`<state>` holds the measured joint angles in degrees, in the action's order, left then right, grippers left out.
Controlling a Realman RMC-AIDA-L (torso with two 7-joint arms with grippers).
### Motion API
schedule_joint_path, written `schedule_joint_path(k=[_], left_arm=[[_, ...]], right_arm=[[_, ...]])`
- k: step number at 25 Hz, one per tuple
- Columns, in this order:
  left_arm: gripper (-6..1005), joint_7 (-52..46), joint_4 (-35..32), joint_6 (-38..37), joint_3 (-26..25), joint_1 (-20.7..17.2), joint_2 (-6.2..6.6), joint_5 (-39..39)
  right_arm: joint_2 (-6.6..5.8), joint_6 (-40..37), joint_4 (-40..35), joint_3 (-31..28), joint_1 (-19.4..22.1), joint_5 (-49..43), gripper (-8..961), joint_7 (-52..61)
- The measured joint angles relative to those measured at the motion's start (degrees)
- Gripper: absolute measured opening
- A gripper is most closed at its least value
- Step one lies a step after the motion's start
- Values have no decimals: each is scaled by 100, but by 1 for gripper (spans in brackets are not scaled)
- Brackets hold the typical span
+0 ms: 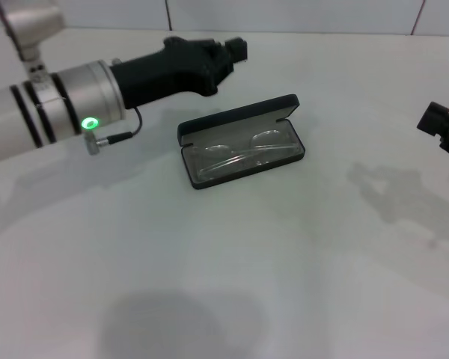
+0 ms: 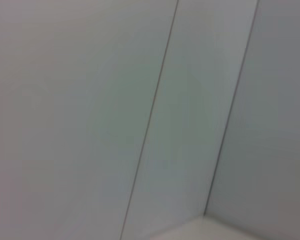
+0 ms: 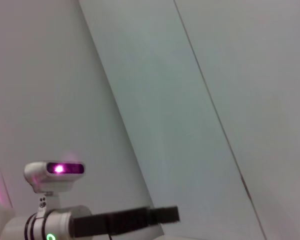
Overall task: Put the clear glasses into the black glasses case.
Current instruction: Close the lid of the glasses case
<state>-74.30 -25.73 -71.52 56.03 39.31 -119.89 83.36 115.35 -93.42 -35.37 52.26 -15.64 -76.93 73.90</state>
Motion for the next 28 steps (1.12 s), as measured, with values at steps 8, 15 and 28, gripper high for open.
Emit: schedule_joint_path(k=[8,15,28], left_arm=[[61,6,587,1357,872,270,-58,-464],[61,-12,665,1649,1412,217,-58,-937],[61,52,1277,1791,1727,168,-87,-1075]], right_arm=[[2,-7,132,58,21,-16,159,-13],[6,11,259,57,-72,-67,160,-19],[-2,249,494,48,-358,-151,162,-24]])
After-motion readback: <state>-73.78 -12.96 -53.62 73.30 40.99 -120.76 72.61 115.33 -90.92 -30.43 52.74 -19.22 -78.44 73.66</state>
